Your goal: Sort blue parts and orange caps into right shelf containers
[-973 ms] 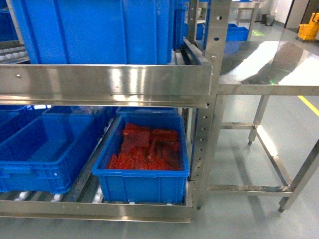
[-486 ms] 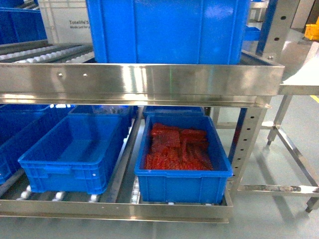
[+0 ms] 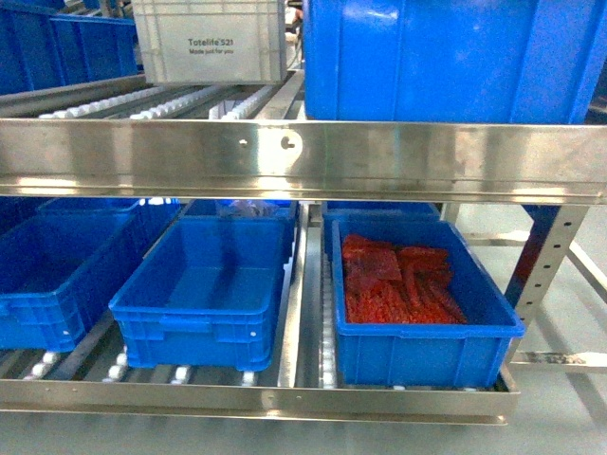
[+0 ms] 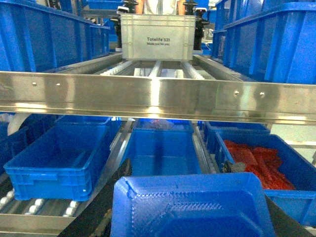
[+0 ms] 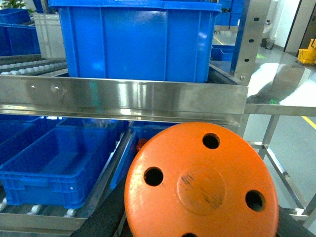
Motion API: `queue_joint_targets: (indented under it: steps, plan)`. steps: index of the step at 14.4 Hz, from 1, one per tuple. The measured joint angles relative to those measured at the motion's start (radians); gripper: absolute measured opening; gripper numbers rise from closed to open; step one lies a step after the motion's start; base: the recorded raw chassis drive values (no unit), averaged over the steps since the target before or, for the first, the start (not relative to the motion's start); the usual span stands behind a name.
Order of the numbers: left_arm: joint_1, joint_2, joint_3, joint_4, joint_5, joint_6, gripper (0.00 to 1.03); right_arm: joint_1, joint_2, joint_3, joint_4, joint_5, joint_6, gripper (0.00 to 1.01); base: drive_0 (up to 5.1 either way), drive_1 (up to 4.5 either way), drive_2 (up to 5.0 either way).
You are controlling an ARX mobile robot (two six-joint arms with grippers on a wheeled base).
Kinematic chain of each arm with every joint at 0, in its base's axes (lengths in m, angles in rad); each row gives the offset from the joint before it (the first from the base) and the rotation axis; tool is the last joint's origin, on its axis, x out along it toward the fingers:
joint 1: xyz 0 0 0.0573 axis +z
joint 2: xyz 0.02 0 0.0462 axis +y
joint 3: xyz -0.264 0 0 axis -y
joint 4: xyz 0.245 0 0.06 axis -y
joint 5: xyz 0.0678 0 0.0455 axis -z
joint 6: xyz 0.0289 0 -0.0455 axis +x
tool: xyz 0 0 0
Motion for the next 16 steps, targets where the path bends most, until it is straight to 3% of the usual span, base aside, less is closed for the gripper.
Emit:
queue_joint_targets:
  steps: [16]
  plan:
    - [0.0,0.0,0.0,-0.001,0.0,0.0,0.43,0.0,0.0,0.0,-0.004,0.0,0.0,0.44,-5.0,2.5,2.5]
